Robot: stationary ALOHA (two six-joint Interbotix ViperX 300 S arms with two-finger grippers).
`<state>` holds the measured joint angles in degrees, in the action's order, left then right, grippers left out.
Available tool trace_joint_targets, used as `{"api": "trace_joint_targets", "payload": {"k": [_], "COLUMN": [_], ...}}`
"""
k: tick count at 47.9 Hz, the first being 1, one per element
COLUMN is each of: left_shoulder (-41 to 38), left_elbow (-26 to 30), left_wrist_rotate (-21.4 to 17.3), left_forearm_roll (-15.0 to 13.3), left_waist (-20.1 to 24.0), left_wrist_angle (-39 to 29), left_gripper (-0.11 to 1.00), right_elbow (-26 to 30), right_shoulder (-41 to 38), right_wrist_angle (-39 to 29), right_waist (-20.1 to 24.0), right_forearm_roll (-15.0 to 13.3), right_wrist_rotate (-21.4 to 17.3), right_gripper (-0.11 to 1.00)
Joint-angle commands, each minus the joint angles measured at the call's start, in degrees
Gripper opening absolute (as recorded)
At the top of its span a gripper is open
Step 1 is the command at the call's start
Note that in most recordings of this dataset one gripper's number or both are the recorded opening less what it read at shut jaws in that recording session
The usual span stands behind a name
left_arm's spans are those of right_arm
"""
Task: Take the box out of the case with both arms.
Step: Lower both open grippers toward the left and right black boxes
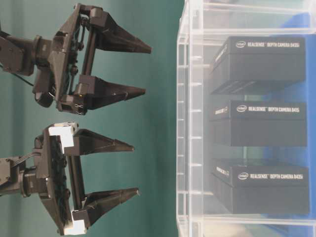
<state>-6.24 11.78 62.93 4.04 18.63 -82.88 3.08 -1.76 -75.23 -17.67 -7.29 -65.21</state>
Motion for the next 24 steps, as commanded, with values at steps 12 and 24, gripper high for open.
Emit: {"api": "trace_joint_targets", "payload": {"k": [12,24], "left_shoulder": [0.7,0.7], "left_elbow": [0.62,0.35], "left_wrist_rotate": [0.0,0.09], "left_forearm_roll": [0.26,0.26], "left_waist": [-0.18,-0.26], "left_wrist_angle": [0.09,0.18], "left_gripper": [0.89,0.89], "right_elbow": [1.32,1.32], "right_shoulder": [0.53,0.53], "right_wrist_angle": [0.44,0.44], "right_waist": [0.09,0.0], "right_forearm_roll": [0.0,-0.18], "right_wrist_rotate": [-0.09,-0.09], "right_gripper": [0.95,0.96]}}
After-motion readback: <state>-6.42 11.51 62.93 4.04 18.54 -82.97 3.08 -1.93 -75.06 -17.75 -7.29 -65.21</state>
